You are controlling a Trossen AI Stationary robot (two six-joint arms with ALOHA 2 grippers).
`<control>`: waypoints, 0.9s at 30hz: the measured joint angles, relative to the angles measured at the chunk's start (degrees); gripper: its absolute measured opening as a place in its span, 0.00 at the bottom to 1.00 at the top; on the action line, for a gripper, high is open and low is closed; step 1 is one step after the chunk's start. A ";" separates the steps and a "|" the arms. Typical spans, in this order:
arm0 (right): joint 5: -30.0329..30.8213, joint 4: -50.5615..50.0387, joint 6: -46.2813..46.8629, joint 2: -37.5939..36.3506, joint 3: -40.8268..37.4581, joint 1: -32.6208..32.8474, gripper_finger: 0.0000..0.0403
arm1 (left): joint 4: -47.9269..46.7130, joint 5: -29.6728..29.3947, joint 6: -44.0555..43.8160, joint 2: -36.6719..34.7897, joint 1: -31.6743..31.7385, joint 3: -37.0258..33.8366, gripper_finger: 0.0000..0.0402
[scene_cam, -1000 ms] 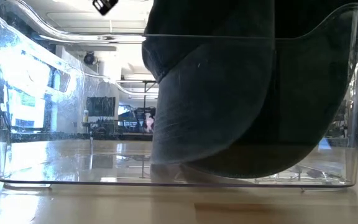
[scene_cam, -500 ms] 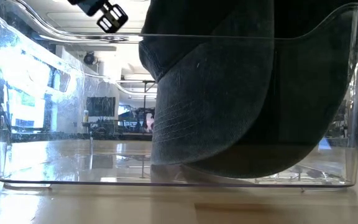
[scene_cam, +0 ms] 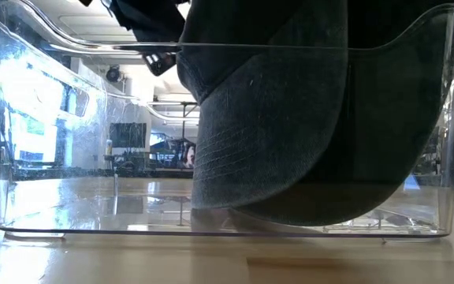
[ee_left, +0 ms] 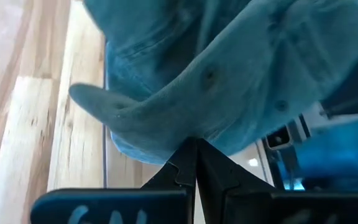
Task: Pick & Place hat
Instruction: Put the black cap into the bottom transparent bin
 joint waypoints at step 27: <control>5.11 18.84 3.57 -9.08 -18.59 6.36 0.01 | 1.86 -15.41 -10.27 7.65 -4.46 10.43 0.01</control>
